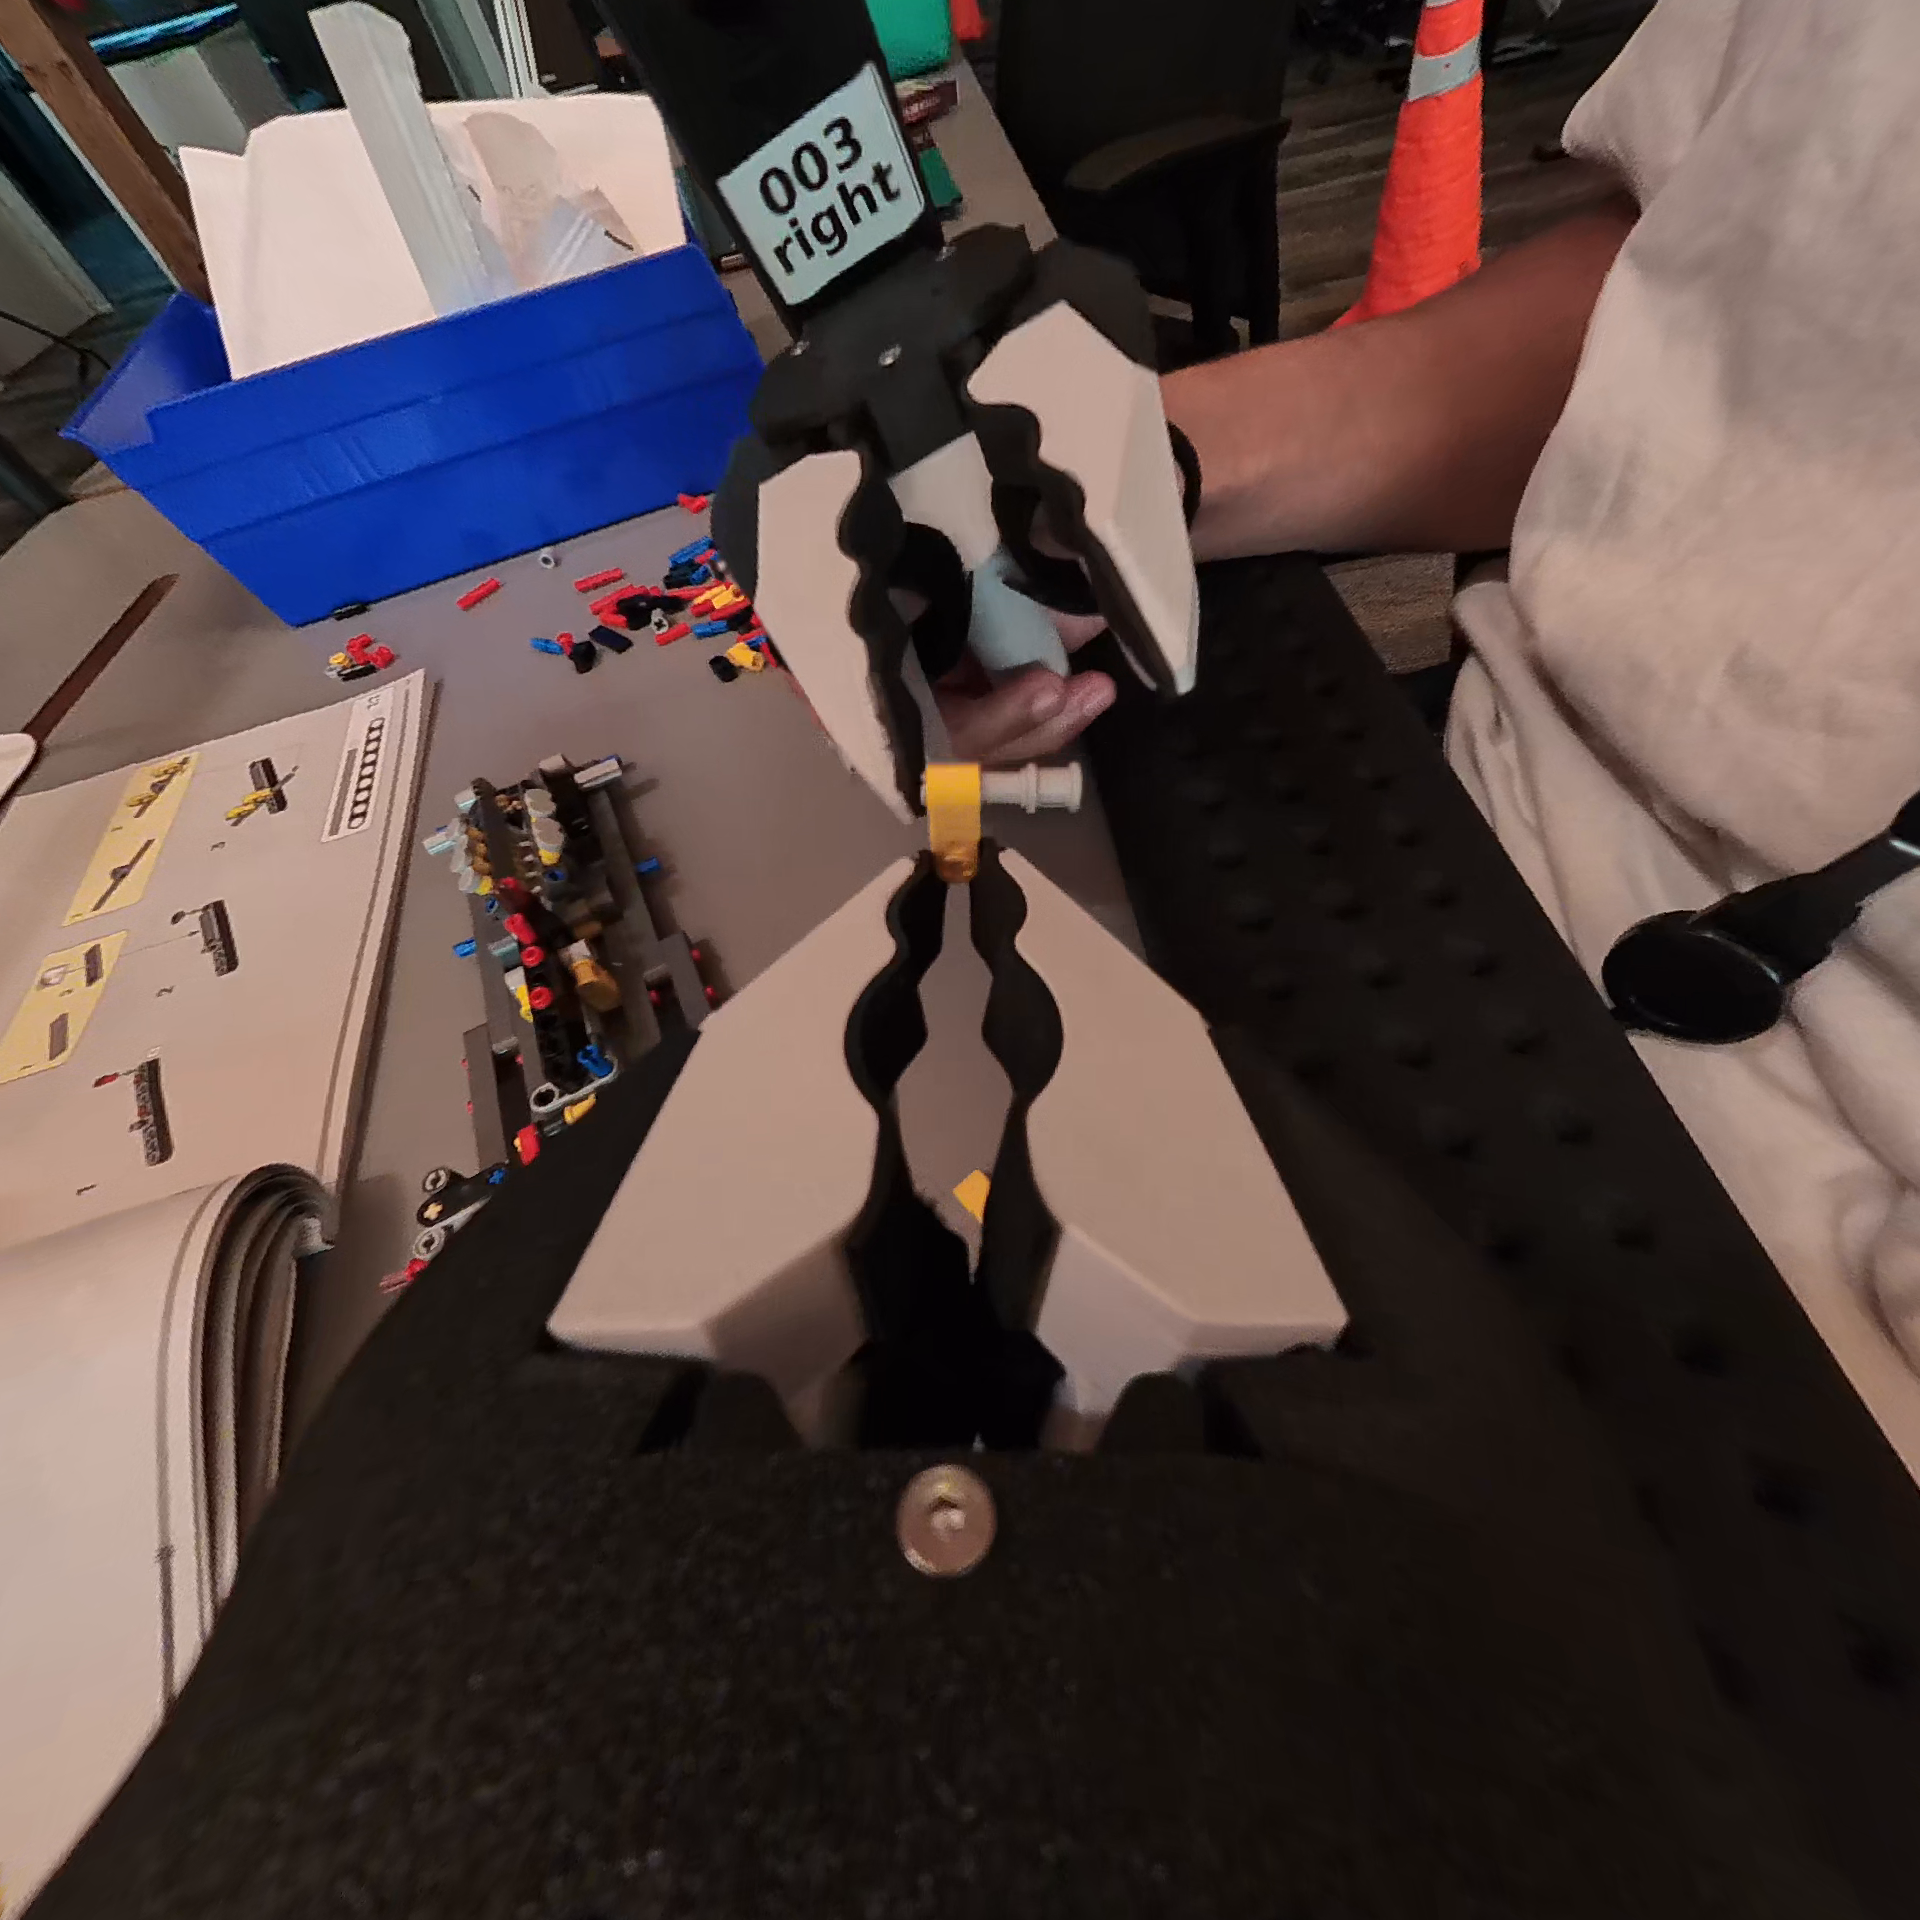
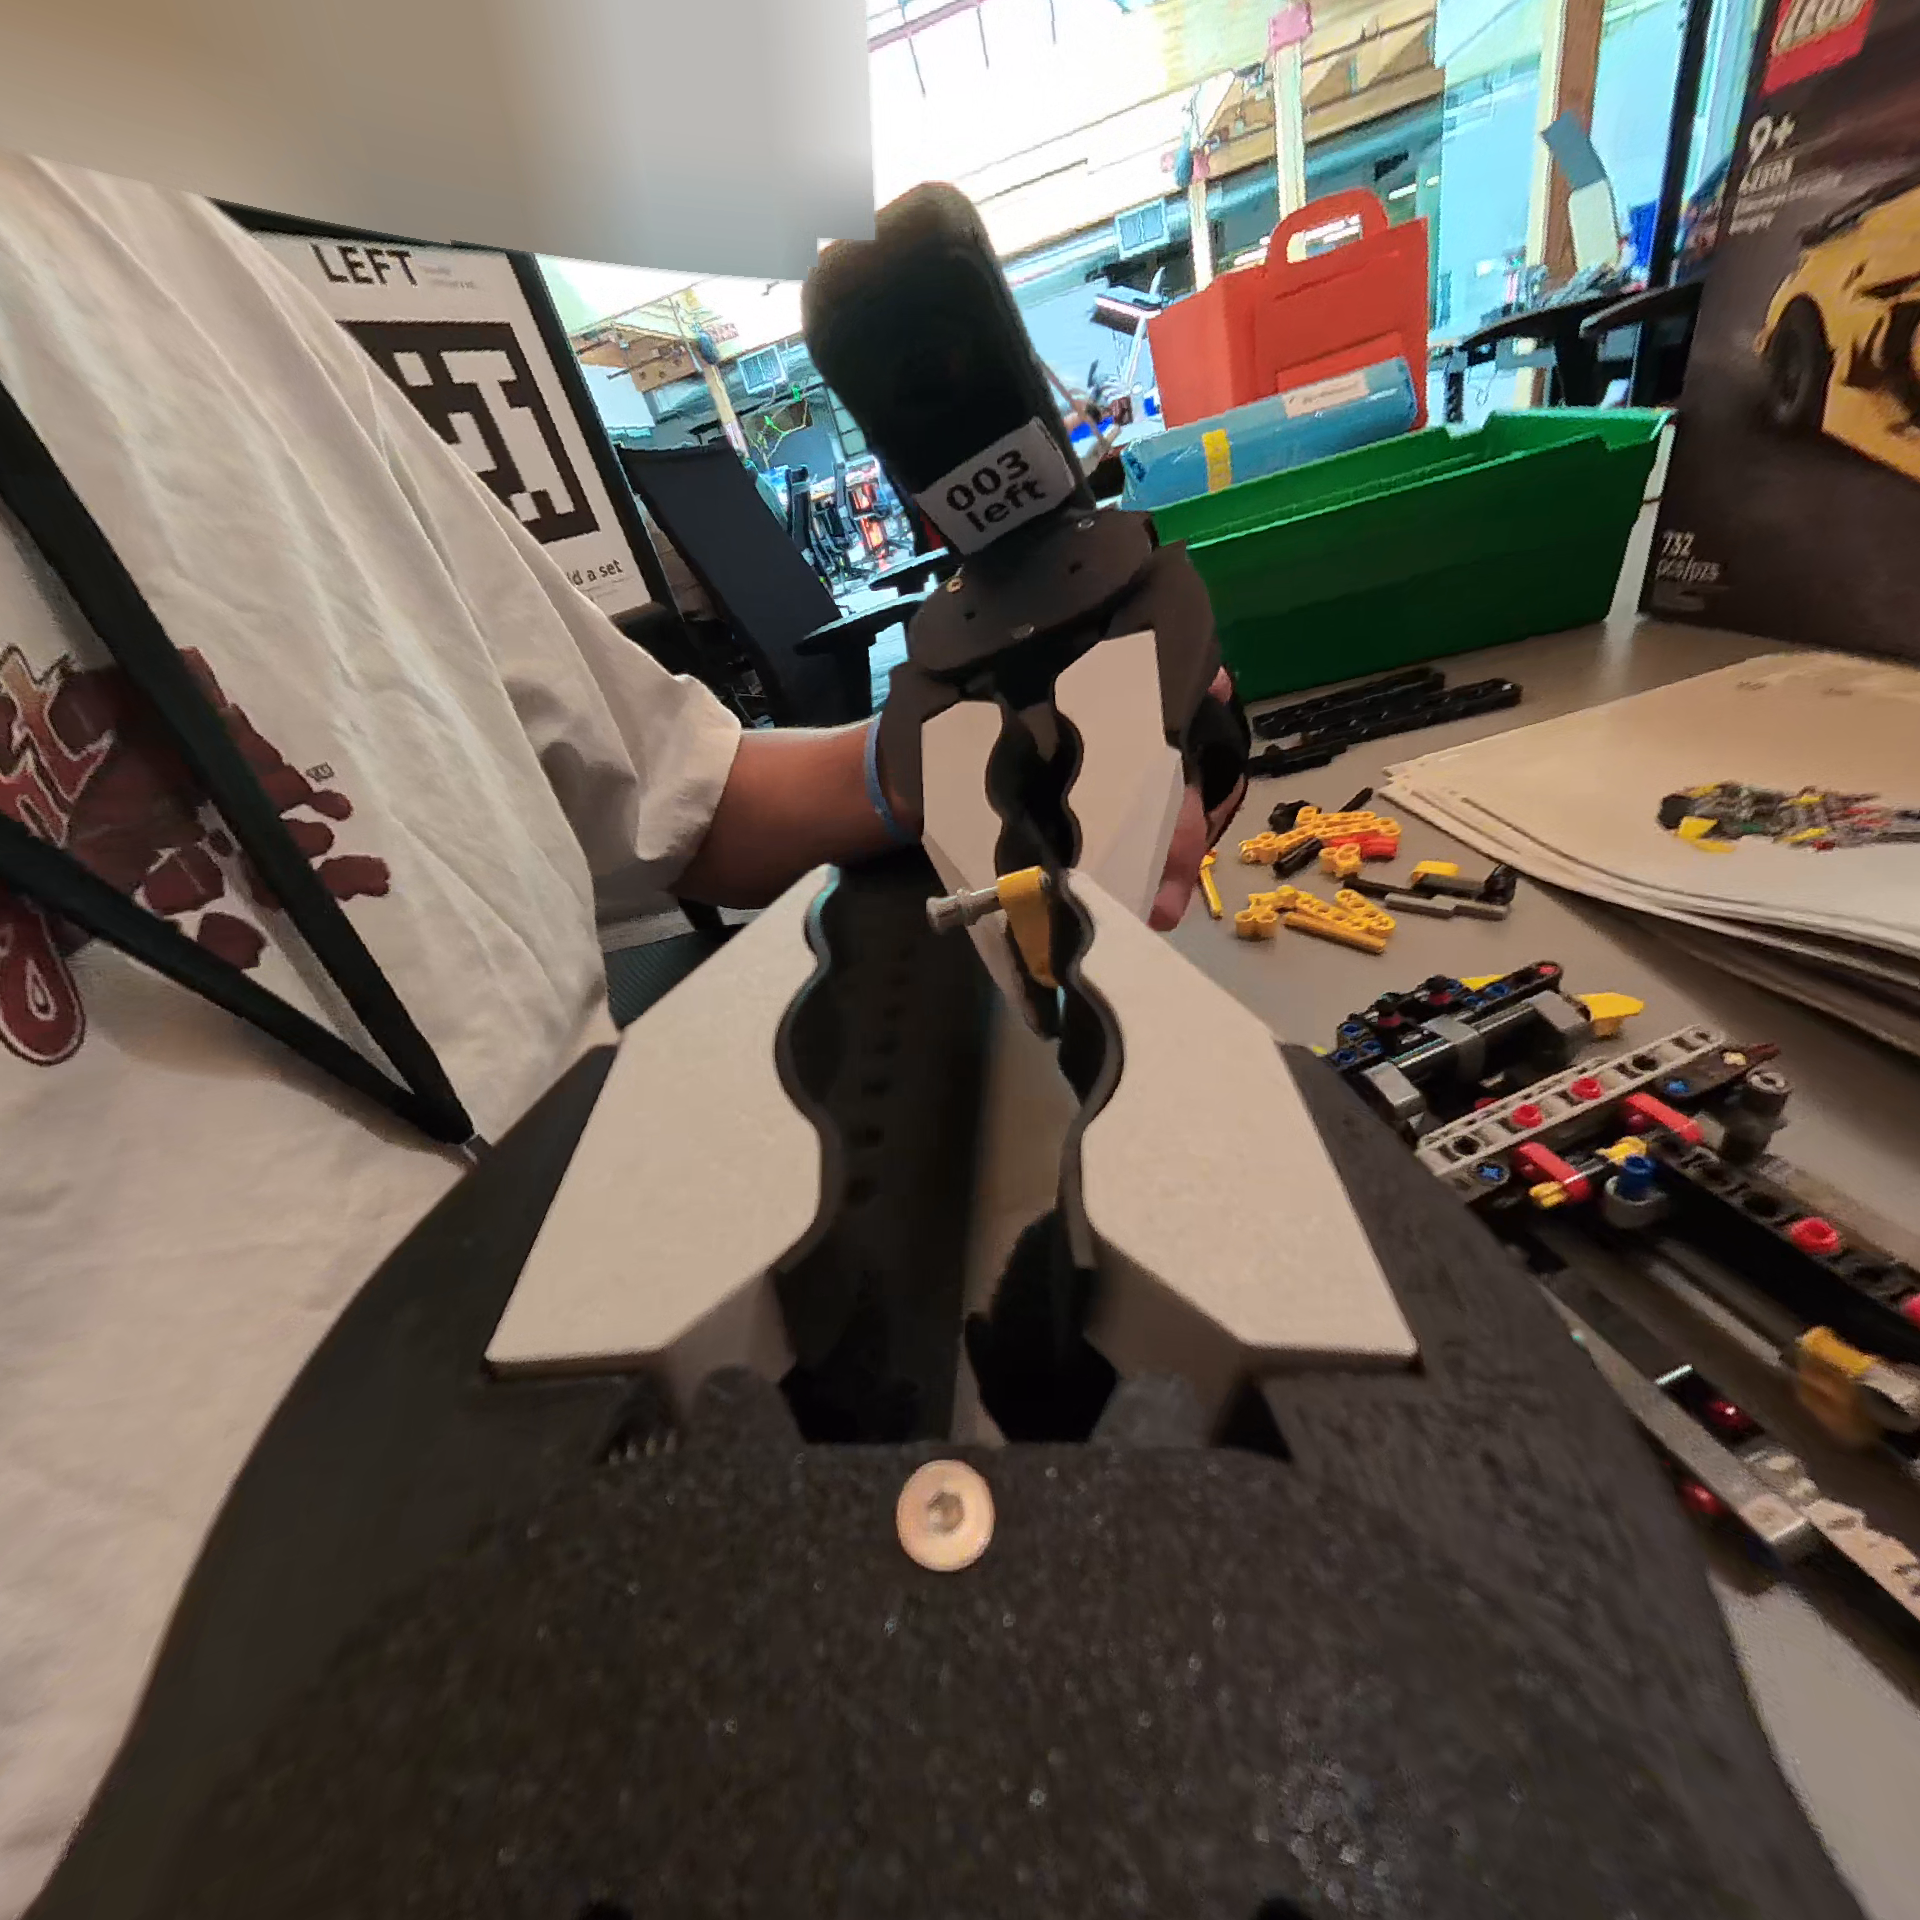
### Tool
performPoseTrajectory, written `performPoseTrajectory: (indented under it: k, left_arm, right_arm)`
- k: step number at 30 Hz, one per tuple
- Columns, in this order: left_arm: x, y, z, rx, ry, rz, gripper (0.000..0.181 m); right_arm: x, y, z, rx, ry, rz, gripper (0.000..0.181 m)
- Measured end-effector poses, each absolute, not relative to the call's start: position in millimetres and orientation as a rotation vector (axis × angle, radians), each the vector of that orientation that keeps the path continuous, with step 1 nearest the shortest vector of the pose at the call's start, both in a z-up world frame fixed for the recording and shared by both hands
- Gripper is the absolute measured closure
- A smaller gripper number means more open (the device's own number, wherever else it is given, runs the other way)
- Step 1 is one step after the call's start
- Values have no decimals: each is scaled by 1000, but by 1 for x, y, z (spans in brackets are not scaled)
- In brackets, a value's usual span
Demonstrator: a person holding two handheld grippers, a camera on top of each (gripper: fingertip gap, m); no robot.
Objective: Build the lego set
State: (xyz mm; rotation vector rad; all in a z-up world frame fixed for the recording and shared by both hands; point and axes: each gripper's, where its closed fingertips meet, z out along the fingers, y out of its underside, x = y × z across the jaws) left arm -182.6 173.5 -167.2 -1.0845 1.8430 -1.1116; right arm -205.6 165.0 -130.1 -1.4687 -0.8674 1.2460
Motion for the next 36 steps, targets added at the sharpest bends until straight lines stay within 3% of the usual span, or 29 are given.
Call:
performPoseTrajectory:
  k: [3, 7, 36]
  left_arm:
    - [-182, 174, -166, -1113, 1828, -1151, 177]
    - [-185, 164, -156, -1148, 1805, -1358, 177]
    - [-183, 159, -163, -1200, 1822, -1444, 178]
  right_arm:
    - [-207, 168, -134, -1490, -905, 1113, 144]
    - [-208, 167, -128, -1394, -925, 987, 158]
    - [-209, 174, -131, -1473, -889, 1062, 158]
